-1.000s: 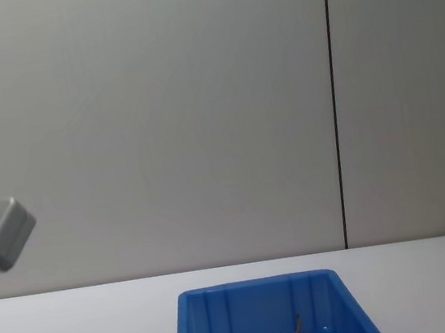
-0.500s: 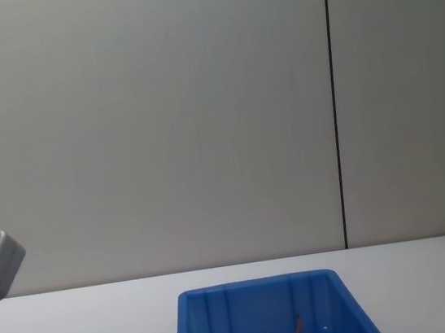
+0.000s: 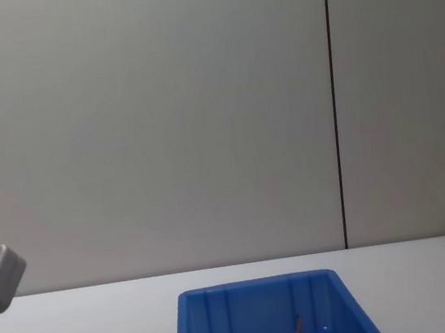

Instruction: Pick up the two dolls from the table and place them into the box.

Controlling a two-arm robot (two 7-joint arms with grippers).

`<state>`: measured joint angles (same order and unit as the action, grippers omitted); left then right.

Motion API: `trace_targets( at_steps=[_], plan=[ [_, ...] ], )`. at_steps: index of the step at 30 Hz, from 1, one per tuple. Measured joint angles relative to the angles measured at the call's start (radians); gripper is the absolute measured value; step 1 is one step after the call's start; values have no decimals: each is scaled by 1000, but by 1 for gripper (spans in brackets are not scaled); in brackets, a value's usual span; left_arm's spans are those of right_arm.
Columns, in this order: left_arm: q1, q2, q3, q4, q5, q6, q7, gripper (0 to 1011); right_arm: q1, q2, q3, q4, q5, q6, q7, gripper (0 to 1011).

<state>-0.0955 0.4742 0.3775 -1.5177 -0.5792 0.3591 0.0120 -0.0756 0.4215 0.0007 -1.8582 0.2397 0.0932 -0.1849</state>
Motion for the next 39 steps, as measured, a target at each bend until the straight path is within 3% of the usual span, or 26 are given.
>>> trace_targets(
  at_steps=[6,12,18,31,39],
  plan=[
    [-4,-4,-1,11,7,-3,-5,983,0,0,0,0,0,0,-1,1001],
    [-7,-6,-3,20,12,-5,-7,823,-1,0,0,0,0,0,-1,1001],
    [-8,-7,-3,23,14,-6,-8,744,-1,0,0,0,0,0,-1,1001],
    [-9,-8,-3,28,18,-7,-11,674,-1,0,0,0,0,0,-1,1001],
    [-1,-7,0,28,36,-42,-13,615,-1,0,0,0,0,0,-1,1001]
  ],
)
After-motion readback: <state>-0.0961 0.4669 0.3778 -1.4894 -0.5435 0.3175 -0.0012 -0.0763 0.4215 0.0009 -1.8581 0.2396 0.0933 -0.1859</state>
